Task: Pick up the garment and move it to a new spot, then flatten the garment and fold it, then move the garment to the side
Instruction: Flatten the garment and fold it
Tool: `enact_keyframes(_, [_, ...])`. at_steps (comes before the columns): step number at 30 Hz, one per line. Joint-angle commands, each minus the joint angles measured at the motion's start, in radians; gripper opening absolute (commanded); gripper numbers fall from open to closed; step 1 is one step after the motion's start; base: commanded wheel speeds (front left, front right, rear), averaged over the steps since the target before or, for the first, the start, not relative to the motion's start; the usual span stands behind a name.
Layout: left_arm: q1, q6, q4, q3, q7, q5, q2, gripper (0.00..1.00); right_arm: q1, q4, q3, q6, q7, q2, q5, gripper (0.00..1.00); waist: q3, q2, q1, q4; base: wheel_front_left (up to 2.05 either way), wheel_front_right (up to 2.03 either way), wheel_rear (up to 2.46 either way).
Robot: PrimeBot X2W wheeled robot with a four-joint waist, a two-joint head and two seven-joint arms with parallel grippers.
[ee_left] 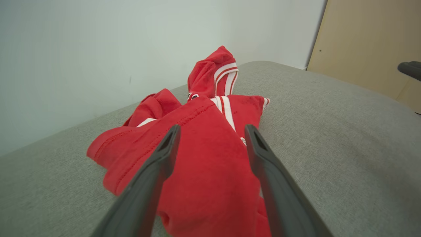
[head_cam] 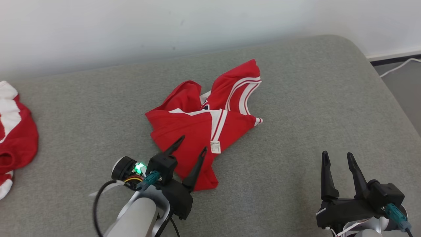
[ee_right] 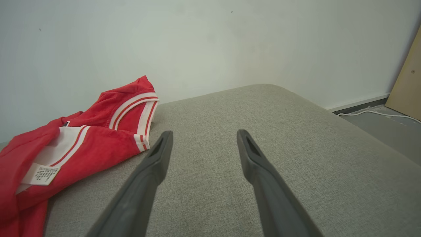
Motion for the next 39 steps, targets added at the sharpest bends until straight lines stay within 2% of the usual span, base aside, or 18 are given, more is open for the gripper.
enact_keyframes(1, [-0.029, 0.013, 0.036, -0.021, 0.002, 0.001, 0.002, 1.0, -0.011, 0.008, 0.002, -0.001, -0.006, 0.004, 0.01, 1.0, 0.012, -0.0001, 0.0, -0.024, 0.0, 0.0, 0.0])
enact_keyframes(11, [-0.148, 0.096, 0.228, -0.135, 0.01, -0.03, 0.001, 1.0, -0.029, 0.04, 0.033, -0.001, -0.014, 0.005, 0.03, 1.0, 0.007, -0.0001, 0.0, -0.063, 0.0, 0.0, 0.0])
enact_keyframes(17, [-0.188, 0.122, 0.318, -0.177, 0.0, -0.066, 0.002, 0.98, -0.033, 0.049, 0.051, -0.001, -0.016, 0.005, 0.048, 1.0, 0.012, -0.0001, 0.0, -0.092, 0.0, 0.0, 0.0])
enact_keyframes(18, [-0.192, 0.124, 0.336, -0.18, -0.002, -0.073, 0.002, 0.78, -0.033, 0.051, 0.053, -0.001, -0.016, 0.005, 0.049, 1.0, 0.012, -0.0001, 0.0, -0.097, 0.0, 0.0, 0.0])
enact_keyframes(19, [-0.196, 0.129, 0.35, -0.185, -0.007, -0.08, 0.001, 0.16, -0.034, 0.05, 0.054, -0.001, -0.016, 0.005, 0.049, 1.0, 0.012, -0.0001, 0.0, -0.101, 0.0, 0.0, 0.0])
enact_keyframes(20, [-0.199, 0.128, 0.366, -0.19, -0.009, -0.086, 0.001, 0.0, -0.035, 0.048, 0.053, -0.001, -0.016, 0.005, 0.049, 1.0, 0.012, -0.0001, 0.0, -0.103, 0.0, 0.0, 0.0])
enact_keyframes(25, [-0.217, 0.128, 0.398, -0.199, -0.034, -0.119, 0.002, 0.0, -0.028, 0.041, 0.044, -0.001, -0.016, 0.005, 0.047, 1.0, 0.01, -0.0001, 0.0, -0.101, 0.0, 0.0, 0.0])
enact_keyframes(30, [-0.215, 0.13, 0.381, -0.217, -0.055, -0.165, 0.002, 0.0, -0.015, 0.039, 0.037, -0.001, -0.016, 0.005, 0.036, 1.0, -0.007, -0.0001, 0.0, -0.07, 0.0, 0.0, 0.0])
enact_keyframes(36, [-0.16, 0.147, 0.262, -0.198, -0.064, -0.238, 0.002, 0.0, 0.013, 0.044, 0.023, -0.001, -0.014, 0.005, 0.031, 1.0, -0.038, -0.0001, 0.0, 0.013, 0.0, 0.0, 0.0])
enact_keyframes(39, [-0.1, 0.164, 0.169, -0.154, -0.063, -0.248, 0.009, 0.0, 0.023, 0.044, 0.02, -0.001, -0.014, 0.004, 0.031, 1.0, -0.048, -0.0001, 0.0, 0.062, 0.0, 0.0, 0.0])
